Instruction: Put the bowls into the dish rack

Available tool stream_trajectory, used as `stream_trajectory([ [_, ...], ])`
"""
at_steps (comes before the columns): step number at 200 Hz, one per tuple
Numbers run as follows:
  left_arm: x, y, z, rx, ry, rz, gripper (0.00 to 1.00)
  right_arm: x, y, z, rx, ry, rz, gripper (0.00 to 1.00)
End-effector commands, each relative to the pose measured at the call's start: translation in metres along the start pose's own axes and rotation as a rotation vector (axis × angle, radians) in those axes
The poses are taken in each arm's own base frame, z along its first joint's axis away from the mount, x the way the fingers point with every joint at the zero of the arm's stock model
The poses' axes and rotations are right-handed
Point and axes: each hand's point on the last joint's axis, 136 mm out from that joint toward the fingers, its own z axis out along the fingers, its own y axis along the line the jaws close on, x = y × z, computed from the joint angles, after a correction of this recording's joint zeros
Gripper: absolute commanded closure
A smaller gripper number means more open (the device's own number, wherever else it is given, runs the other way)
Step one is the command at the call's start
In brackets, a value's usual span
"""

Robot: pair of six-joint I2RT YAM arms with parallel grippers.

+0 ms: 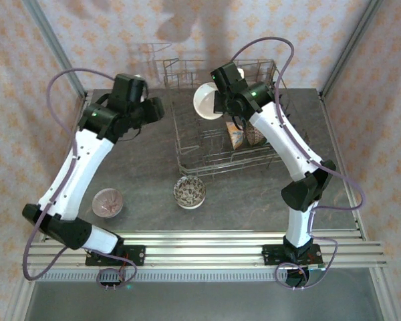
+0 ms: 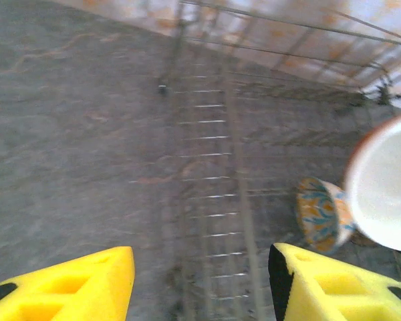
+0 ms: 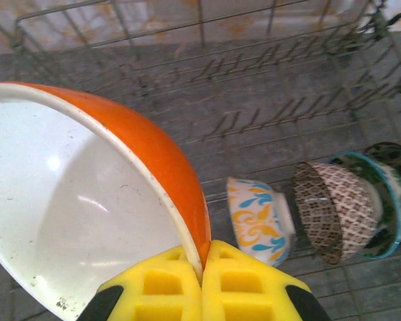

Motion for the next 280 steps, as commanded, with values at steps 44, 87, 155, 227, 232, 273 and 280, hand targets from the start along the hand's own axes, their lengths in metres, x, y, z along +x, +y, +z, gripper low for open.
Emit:
stream_trajectory([
  [44,0.054,0.085,0.011,-0.121,0.181,-0.088,0.44,-0.004,-0.051,-0.009,0.239,-0.090,0.068,1.00],
  [87,0.099,0.088,0.049,-0.100,0.331,-0.134,0.45,0.010,-0.062,0.005,0.342,-0.048,0.043,1.00],
  [155,0.141,0.069,0.095,-0.076,0.452,-0.095,0.46,0.030,-0.058,0.015,0.507,-0.046,-0.036,1.00],
  [227,0.177,0.047,0.126,-0.044,0.535,-0.077,0.47,0.036,-0.047,0.029,0.627,-0.081,-0.097,1.00],
  [232,0.178,0.046,0.127,-0.042,0.536,-0.075,0.47,0.036,-0.046,0.030,0.631,-0.084,-0.100,1.00],
  [273,0.182,0.039,0.131,-0.024,0.544,-0.075,0.48,0.046,-0.040,0.042,0.658,-0.077,-0.111,1.00],
  [280,0.182,0.039,0.132,-0.022,0.545,-0.074,0.48,0.048,-0.039,0.043,0.660,-0.077,-0.110,1.00],
])
